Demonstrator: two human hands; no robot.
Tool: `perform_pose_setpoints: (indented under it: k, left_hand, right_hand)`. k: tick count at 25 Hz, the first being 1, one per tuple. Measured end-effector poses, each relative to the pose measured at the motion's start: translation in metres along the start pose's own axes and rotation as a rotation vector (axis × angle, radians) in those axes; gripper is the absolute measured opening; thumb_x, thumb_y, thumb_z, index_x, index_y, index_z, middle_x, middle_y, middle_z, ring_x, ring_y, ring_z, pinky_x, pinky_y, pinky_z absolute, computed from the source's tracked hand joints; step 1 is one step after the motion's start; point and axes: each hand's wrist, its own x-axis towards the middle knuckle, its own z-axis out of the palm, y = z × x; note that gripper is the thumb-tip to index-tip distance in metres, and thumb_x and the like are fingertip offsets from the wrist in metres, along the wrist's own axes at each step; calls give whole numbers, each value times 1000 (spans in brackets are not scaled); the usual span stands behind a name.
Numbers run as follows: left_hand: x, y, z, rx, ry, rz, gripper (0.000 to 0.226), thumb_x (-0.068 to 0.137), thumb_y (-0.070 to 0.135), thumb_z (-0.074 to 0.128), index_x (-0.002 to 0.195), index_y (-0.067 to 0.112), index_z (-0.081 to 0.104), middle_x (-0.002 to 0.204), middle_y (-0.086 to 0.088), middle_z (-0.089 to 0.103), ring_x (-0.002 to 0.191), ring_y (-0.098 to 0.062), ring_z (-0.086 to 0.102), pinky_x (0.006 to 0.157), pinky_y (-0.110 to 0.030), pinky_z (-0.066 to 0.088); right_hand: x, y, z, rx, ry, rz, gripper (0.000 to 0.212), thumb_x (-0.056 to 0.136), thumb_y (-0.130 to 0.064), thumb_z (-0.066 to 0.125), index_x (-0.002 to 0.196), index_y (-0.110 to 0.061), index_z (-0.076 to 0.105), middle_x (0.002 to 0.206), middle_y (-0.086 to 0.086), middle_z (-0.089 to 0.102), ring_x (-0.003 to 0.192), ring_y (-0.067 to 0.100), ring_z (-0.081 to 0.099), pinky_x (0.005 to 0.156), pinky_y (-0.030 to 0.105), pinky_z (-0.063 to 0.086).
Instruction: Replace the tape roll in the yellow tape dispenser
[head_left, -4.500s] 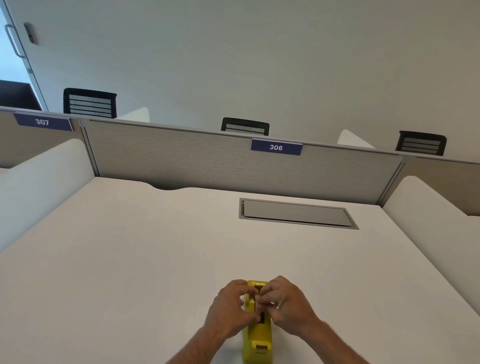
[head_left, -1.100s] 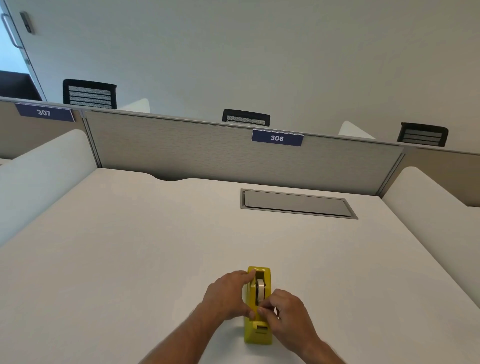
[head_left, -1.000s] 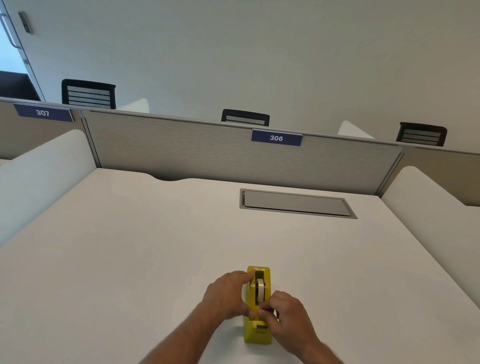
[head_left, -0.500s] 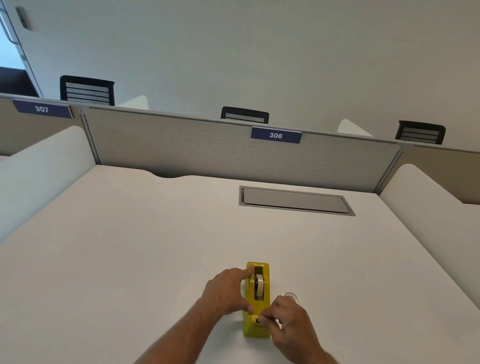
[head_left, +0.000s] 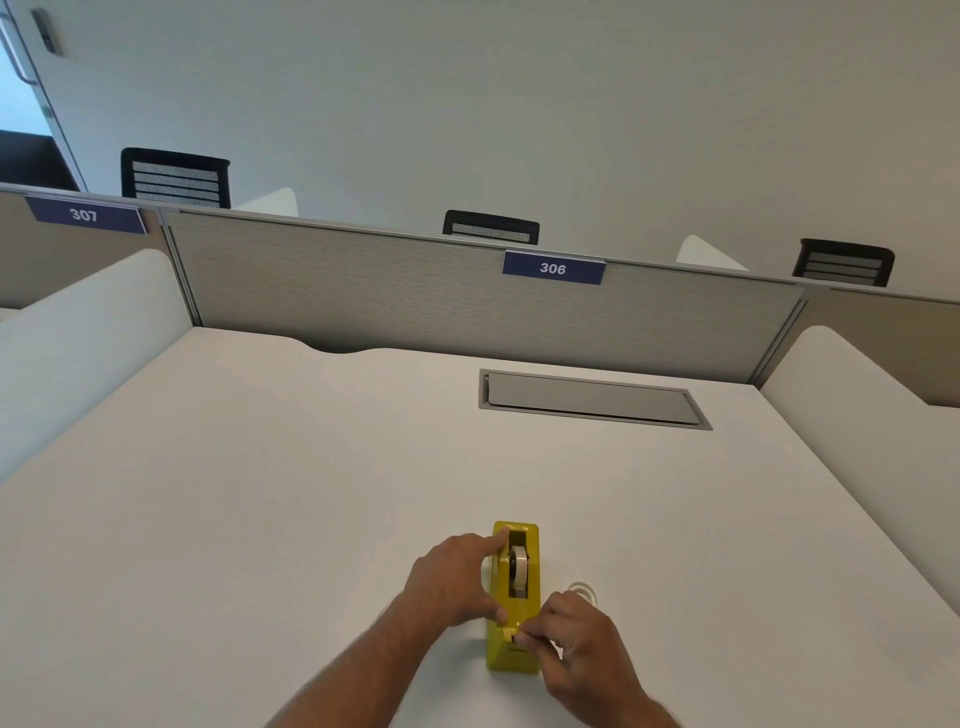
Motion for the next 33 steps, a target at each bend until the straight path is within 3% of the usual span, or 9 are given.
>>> perform_pose_setpoints:
  k: [5,10,13,15,23,29,33]
  left_hand:
    - [0,1,0,1,-3,-7,102,71,49,83,152,40,20,156,5,40,141,-20,38,111,-41,40]
    - [0,1,0,16,-8,-9,103,71,49,83,152,40,20,155,4,40,141,-20,38,111,-41,40]
    - [0,3,-1,18,-10,-20,103,70,49,84,152,40,21,156,4,40,141,-21,39,110,-41,41]
    - [0,4,-1,18,-4,-26,103,70,48,84,152,40,22,155,3,42,140,-22,41,109,-42,42]
    - [-1,7,-1,32,5,-33,102,71,47,84,152,40,23,153,2,44,137,-24,45,107,-42,45]
    - [0,6,3,24,37,-12,101,71,47,84,151,41,22,155,3,43,138,-24,44,107,-42,45]
    - [-3,-2,5,-111,75,-10,100,69,50,83,149,46,23,153,8,45,133,-18,50,106,-42,49]
  right_hand:
    - [-3,-3,-4,-47,-19,-46,14,83,-37,65,86,-27,74,74,-10,61,69,-3,46,57,8,39]
    - [-8,-8,-4,-211,-60,-166,10,74,-28,77,81,-24,71,71,-5,59,64,10,51,46,18,40]
    - [-7,-6,-1,-311,-34,-230,10,75,-24,78,78,-22,69,67,-3,57,62,13,49,44,20,32]
    - [-7,-5,-1,-329,-11,-250,10,74,-24,79,77,-22,70,66,-3,57,60,15,49,42,21,33]
    - [-8,-4,1,-274,7,-155,17,65,-32,87,72,-24,74,63,-5,63,57,12,56,41,22,45]
    - [-8,-12,-4,-265,-25,-155,22,59,-37,89,69,-24,74,61,-5,63,54,12,56,42,17,43]
    - [-2,-20,-23,-99,-3,-100,27,65,-45,81,82,-25,77,67,-9,65,58,6,57,47,13,46]
